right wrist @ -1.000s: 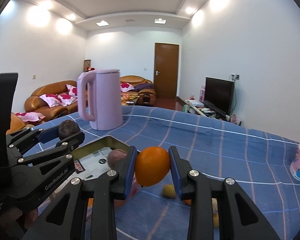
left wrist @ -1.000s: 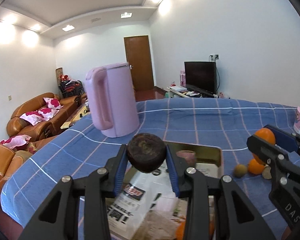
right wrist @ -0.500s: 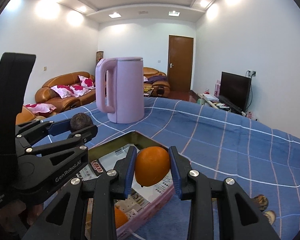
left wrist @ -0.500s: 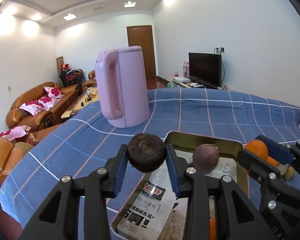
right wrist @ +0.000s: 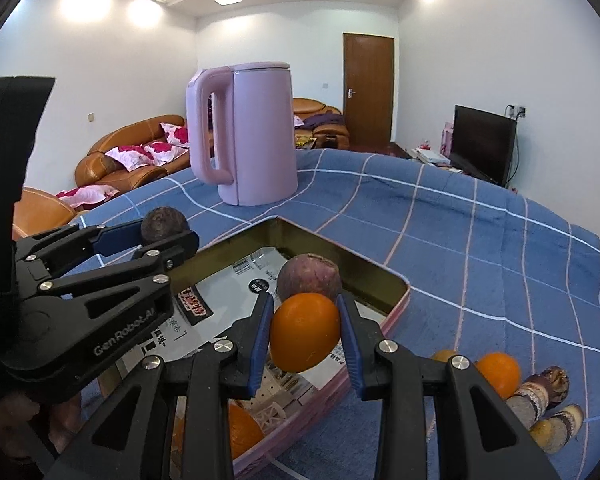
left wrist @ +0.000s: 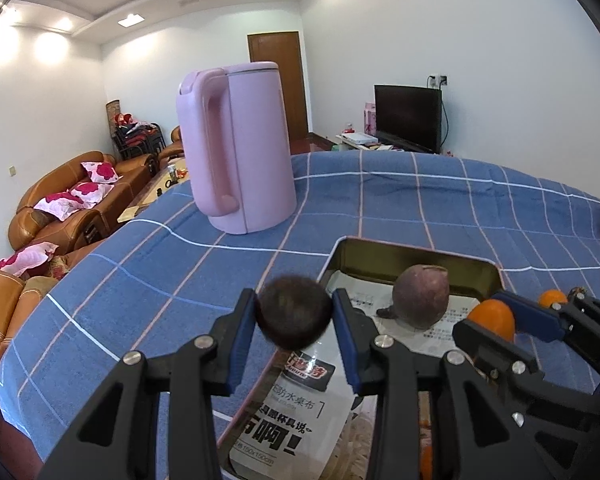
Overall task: Organize fruits
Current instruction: 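Move both tools over the tin and open them to drop the orange and dark fruit, then move both open tools back toward the loose fruits on the bedspread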
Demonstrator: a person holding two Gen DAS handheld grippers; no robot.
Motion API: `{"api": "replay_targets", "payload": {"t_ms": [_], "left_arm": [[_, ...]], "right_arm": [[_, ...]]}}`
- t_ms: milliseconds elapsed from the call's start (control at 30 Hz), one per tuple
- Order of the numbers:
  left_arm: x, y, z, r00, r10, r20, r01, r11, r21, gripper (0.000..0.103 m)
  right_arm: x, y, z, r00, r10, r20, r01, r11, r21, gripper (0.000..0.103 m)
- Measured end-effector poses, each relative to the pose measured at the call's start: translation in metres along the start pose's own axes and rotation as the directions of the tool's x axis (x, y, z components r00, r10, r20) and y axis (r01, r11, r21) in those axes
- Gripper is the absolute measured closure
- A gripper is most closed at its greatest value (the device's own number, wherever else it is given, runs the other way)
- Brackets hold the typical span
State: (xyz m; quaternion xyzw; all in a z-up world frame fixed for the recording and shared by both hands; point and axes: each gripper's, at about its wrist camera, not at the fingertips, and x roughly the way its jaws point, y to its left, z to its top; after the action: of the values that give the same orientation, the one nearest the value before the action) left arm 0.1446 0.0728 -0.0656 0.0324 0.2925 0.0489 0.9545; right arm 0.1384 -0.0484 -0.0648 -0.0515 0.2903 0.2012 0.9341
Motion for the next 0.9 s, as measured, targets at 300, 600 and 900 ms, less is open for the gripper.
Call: {"api": "replay_targets", "payload": {"t_ms": [300, 600, 900], "left_arm": [[-0.017, -0.007, 0.003, 0.999, 0.006, 0.037, -0.006, 1.000, 0.004, 0.042], [-0.039, -0.053, 0.000, 0.994, -0.081, 0.069, 0.077, 0.995, 0.057, 0.039], [-0.043, -0.113, -0.008, 0.987, -0.156, 0.030, 0.151, 0.979, 0.136, 0.039]], "right_arm": [[-0.013, -0.005, -0.004, 1.000, -0.016, 0.014, 0.016, 1.000, 0.011, 0.052], [-0.078, -0.063, -0.024, 0.984, -0.167, 0.059, 0.165, 0.986, 0.033, 0.051], [-0.104, -0.162, -0.063, 0.947, -0.317, -0.054, 0.321, 0.926, 0.199, 0.051]]}}
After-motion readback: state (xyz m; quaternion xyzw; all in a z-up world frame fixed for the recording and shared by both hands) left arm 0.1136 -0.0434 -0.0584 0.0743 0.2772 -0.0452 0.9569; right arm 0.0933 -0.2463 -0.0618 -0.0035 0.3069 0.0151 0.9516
